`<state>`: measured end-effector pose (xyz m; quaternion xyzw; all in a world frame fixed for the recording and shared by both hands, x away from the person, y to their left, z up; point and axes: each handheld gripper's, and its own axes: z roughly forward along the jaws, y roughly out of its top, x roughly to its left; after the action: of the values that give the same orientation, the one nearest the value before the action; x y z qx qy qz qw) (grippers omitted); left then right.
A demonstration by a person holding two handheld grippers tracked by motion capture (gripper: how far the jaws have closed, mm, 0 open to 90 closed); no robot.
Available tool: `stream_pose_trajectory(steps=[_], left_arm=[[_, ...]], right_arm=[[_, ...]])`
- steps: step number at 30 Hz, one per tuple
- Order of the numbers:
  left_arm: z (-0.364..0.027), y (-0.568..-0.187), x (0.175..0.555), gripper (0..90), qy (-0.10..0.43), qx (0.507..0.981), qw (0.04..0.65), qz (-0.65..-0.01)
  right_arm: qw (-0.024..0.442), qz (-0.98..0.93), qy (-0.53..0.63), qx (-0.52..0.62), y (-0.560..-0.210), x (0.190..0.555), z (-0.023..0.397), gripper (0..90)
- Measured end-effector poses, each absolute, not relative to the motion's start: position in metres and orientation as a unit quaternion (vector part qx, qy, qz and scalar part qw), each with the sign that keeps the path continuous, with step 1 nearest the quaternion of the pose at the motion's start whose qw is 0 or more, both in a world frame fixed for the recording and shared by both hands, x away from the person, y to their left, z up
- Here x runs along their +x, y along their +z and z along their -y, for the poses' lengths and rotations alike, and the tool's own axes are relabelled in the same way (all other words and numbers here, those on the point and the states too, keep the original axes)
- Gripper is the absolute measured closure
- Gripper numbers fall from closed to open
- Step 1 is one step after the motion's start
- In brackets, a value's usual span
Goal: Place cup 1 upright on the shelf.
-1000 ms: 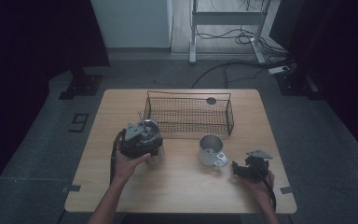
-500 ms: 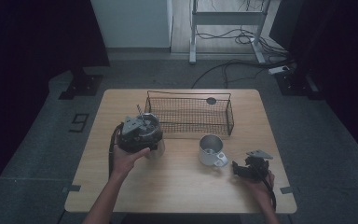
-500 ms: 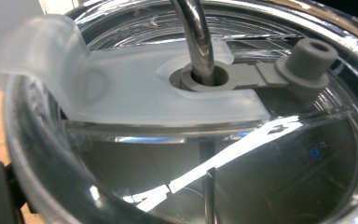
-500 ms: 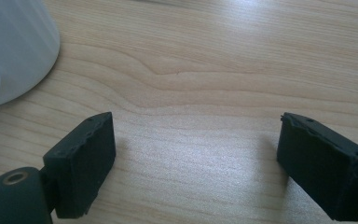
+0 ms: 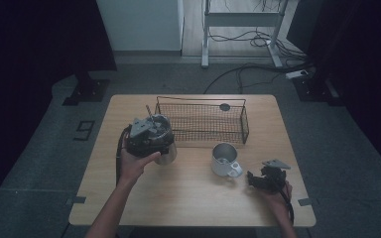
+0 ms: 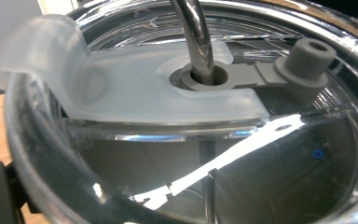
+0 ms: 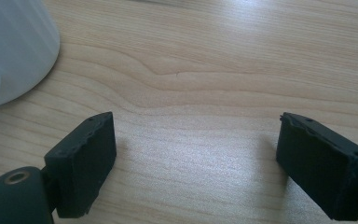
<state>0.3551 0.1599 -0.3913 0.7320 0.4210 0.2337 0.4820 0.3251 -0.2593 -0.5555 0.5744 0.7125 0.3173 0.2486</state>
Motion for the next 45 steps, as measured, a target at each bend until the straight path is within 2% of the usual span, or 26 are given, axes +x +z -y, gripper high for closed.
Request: stream_pose_trajectory(steps=[45], left_arm=[[-0.132, -0.384, 0.39, 4.0, 0.233, 0.737, 0.469, -0.427]], right_arm=[[0.249, -0.713, 0.319, 0.573, -0.555, 0.325, 0.259, 12.9]])
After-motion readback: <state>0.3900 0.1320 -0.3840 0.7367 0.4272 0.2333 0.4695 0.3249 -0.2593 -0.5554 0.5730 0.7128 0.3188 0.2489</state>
